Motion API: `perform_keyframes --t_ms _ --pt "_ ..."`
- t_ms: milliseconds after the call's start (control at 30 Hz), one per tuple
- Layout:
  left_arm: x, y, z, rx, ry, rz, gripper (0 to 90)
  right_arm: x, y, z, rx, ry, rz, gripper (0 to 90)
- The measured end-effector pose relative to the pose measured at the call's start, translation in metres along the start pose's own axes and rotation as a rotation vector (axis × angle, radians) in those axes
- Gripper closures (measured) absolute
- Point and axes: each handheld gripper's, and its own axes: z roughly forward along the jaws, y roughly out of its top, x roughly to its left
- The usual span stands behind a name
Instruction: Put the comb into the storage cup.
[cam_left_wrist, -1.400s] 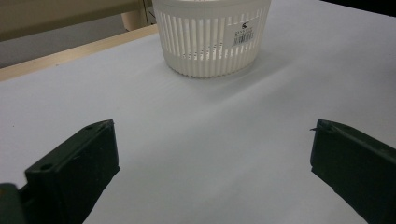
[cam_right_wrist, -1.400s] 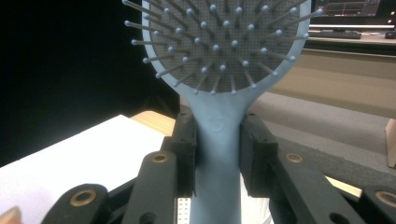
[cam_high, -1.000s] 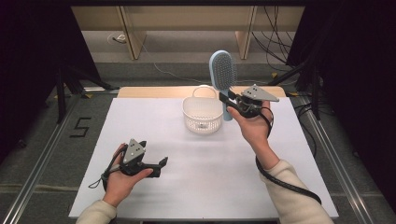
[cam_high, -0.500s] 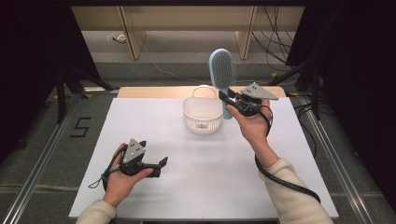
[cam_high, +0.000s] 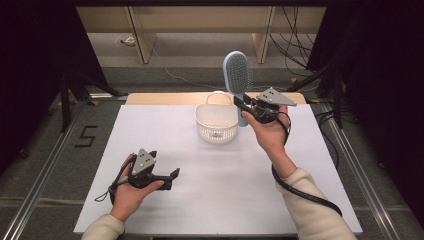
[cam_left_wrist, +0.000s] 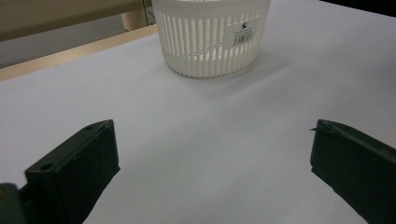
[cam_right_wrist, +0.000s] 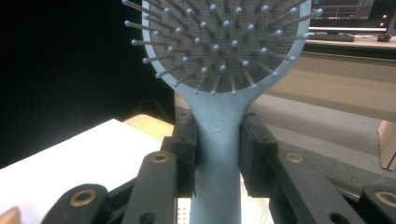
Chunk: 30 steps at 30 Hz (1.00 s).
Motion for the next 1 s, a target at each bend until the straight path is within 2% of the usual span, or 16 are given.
perform_keyframes --t_ms 600,1000 --pt "0.0 0.0 0.0 0.0 0.0 0.002 0.4 -0.001 0.003 0.007 -0.004 -0.01 -0.006 70.7" --pt "0.0 0.0 0.0 0.0 0.0 0.001 0.4 -0.003 0.004 0.011 -0.005 -0.018 0.007 70.7"
